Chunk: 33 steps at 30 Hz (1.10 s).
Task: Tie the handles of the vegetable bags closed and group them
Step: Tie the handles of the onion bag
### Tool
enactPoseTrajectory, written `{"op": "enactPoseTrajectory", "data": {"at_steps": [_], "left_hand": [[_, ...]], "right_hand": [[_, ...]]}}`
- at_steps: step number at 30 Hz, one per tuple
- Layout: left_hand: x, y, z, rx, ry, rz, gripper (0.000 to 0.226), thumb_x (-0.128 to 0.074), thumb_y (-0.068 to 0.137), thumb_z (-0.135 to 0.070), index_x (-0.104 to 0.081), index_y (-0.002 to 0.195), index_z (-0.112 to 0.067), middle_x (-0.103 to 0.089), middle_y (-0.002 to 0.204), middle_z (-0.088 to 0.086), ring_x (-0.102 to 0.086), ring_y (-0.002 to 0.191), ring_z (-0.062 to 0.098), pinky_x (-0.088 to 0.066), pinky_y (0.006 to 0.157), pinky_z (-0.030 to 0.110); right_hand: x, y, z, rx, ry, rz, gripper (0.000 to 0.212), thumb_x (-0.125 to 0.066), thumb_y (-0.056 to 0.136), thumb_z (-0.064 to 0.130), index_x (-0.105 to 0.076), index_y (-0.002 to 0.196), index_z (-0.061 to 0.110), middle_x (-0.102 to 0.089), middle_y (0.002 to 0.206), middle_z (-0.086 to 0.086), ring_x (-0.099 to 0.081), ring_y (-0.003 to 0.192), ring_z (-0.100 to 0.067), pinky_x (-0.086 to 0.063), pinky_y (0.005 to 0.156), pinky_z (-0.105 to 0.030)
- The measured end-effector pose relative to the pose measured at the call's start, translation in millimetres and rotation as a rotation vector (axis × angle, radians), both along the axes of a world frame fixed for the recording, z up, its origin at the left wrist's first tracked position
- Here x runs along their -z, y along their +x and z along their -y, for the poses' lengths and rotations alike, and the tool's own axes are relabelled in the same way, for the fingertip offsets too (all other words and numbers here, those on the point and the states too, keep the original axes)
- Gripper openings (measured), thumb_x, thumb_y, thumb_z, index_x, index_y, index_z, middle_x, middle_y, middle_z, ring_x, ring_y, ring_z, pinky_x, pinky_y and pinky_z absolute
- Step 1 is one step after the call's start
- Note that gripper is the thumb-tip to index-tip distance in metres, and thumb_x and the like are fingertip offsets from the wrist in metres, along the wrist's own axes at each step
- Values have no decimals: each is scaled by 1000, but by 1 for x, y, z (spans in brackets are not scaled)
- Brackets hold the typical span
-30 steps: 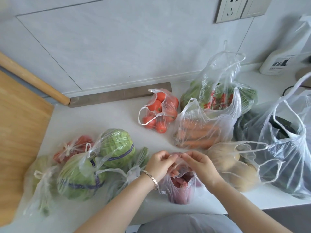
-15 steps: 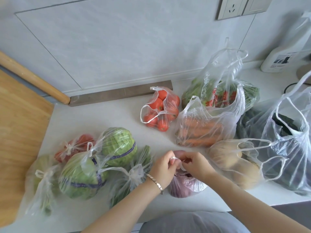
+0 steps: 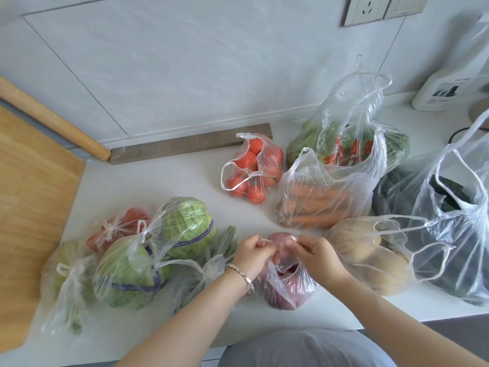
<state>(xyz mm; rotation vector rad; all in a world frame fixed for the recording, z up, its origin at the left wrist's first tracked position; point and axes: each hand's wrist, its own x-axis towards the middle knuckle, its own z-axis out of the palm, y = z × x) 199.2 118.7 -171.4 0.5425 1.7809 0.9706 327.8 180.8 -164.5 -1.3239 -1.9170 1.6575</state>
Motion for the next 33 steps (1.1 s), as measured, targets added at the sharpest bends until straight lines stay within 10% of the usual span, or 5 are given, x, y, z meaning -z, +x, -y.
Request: {"op": "enactPoseTrajectory", "data": {"at_steps": [4, 13, 17, 22, 33], "left_hand": [[1, -15, 3, -89, -3, 43, 31, -65, 80, -22, -59, 50, -17, -58, 62, 8, -53, 65, 21, -40, 65, 28], [21, -40, 41, 652, -301, -1155, 34, -32, 96, -35, -58, 89, -14, -59, 102, 2, -52, 101, 21, -40, 80, 32], [13, -37, 26, 310, -298, -818, 36, -48, 91, -29, -43, 59, -14, -53, 68, 6, -50, 67, 20, -40, 65, 27], [-8, -33, 11, -416, 184, 598, 37, -48, 92, -13, -54, 55, -10, -60, 59, 5, -62, 63, 16, -50, 76, 28], [46, -8, 29, 807, 220, -773, 33, -52, 86, -7, -60, 117, -5, -59, 125, 10, -52, 115, 27, -38, 103, 26]], "right_hand": [[-3, 12, -9, 145, -194, -158, 31, -52, 91, 13, -64, 66, -4, -57, 76, 3, -52, 67, -4, -37, 76, -19], [44, 61, -6, 657, -551, 109, 20, -48, 85, 4, -51, 66, 6, -49, 68, -10, -41, 57, -20, -34, 53, -27], [31, 44, -19, 784, -757, -254, 26, -45, 88, 7, -45, 63, 11, -50, 65, -7, -52, 55, -17, -46, 59, -26], [-4, 18, -11, 423, -782, -576, 22, -55, 79, 24, -59, 100, 17, -73, 78, -6, -66, 85, -22, -49, 83, -30], [73, 18, 5, -270, 751, 75, 27, -64, 71, 11, -52, 93, 23, -67, 67, -3, -50, 72, -10, -38, 70, -14]]}}
